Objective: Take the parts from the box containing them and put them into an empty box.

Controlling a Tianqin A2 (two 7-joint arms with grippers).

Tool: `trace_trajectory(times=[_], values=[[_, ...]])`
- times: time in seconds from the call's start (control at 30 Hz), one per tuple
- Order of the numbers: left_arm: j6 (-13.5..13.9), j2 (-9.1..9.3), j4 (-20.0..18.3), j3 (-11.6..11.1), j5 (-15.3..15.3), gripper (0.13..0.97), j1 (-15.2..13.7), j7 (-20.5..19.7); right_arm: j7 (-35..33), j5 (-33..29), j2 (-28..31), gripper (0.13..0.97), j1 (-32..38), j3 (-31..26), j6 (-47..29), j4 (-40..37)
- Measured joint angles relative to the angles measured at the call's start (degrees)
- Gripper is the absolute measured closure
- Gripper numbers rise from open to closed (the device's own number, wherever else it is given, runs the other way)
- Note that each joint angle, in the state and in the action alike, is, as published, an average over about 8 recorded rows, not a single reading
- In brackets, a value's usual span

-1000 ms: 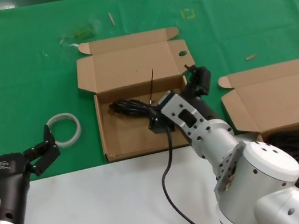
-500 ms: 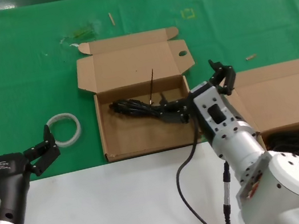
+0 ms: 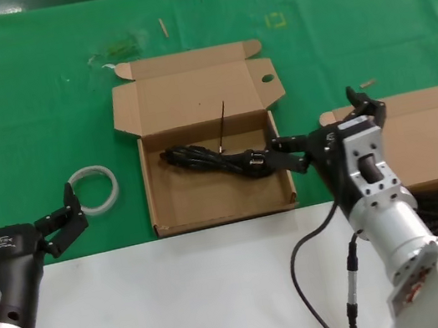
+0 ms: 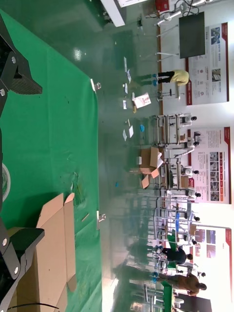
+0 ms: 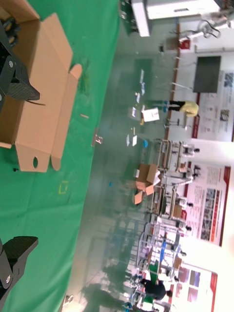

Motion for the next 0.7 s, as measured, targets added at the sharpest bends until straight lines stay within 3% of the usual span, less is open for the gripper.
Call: trace_trajectory(times=[0.7], values=[[0.0,0.0,0.0,0.0,0.0,0.132,0.0,0.01,24.85,-15.23,0.0,0.129,-10.16,12.84,-9.46,7.21]])
